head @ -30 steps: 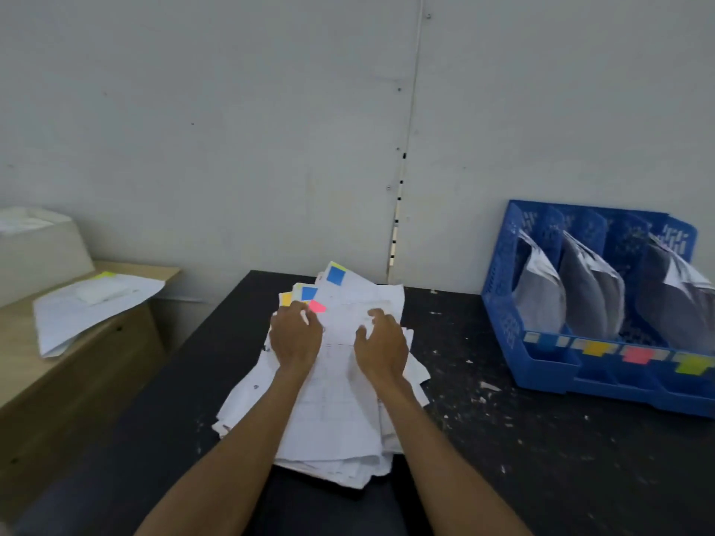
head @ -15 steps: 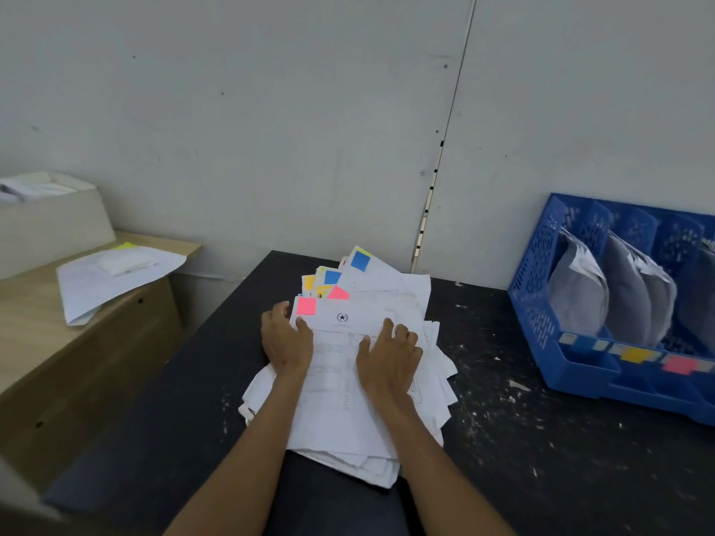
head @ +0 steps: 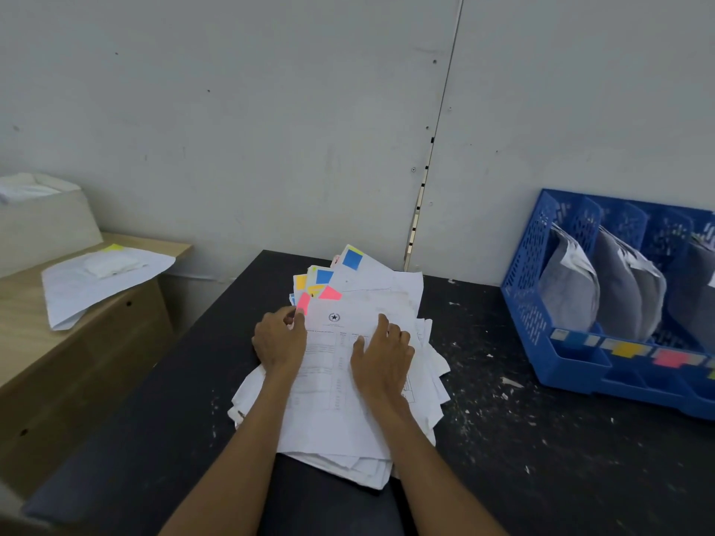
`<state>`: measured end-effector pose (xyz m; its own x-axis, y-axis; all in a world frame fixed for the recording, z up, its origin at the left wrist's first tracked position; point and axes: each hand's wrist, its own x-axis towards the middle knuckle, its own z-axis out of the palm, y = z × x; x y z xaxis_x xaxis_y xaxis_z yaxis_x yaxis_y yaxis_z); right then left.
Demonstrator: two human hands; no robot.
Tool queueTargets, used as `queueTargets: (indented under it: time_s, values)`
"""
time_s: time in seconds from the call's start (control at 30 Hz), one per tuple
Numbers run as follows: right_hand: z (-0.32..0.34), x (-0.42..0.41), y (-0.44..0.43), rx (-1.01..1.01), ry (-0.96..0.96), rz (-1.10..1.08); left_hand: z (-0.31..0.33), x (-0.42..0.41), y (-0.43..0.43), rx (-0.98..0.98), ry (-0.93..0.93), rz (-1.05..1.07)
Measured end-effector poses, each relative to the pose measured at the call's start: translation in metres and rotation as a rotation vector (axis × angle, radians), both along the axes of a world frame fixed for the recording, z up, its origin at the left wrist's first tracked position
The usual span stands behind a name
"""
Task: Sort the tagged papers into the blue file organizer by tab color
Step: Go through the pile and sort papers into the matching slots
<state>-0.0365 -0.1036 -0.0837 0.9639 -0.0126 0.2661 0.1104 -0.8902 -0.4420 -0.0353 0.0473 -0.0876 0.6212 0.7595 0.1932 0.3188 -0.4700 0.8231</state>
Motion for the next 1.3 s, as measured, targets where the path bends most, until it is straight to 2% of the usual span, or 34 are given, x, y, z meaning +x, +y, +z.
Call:
queueTargets:
  time_s: [0.07,0.17,0.23,0.33,0.4,0.53,0.83,1.07,1.2,1.3]
  values:
    - [0.000,0.000,0.001,0.010,0.001,0.003,0.007,0.005,0.000,-0.003,0.153,0.002]
    - [0.000,0.001,0.002,0.039,0.003,0.001,0.028,0.016,0.007,-0.245,0.269,0.027]
    - [-0.001,0.002,0.000,0.050,0.020,-0.009,0.033,0.020,0.008,-0.319,0.262,0.043]
    - [-0.002,0.004,-0.001,0.048,0.004,-0.005,0.027,0.017,-0.003,-0.187,0.245,0.052]
    - [-0.002,0.004,0.000,0.040,-0.012,0.004,0.020,0.013,-0.008,-0.104,0.158,0.076]
    - [-0.005,0.005,-0.002,0.059,-0.012,0.001,0.015,0.010,-0.010,-0.140,-0.018,0.086]
    - [-0.005,0.003,-0.005,0.183,-0.022,-0.001,0.008,0.008,-0.007,-0.169,-0.048,0.050]
    - [0.005,0.001,-0.013,0.470,0.078,0.027,0.032,-0.003,-0.014,-0.317,-0.229,0.038]
    - [0.024,0.010,-0.040,0.850,0.152,0.046,0.061,0.002,-0.031,-0.332,-0.350,0.001]
    - [0.045,0.012,-0.074,1.122,0.206,0.168,0.092,0.011,-0.058,-0.334,-0.448,-0.069]
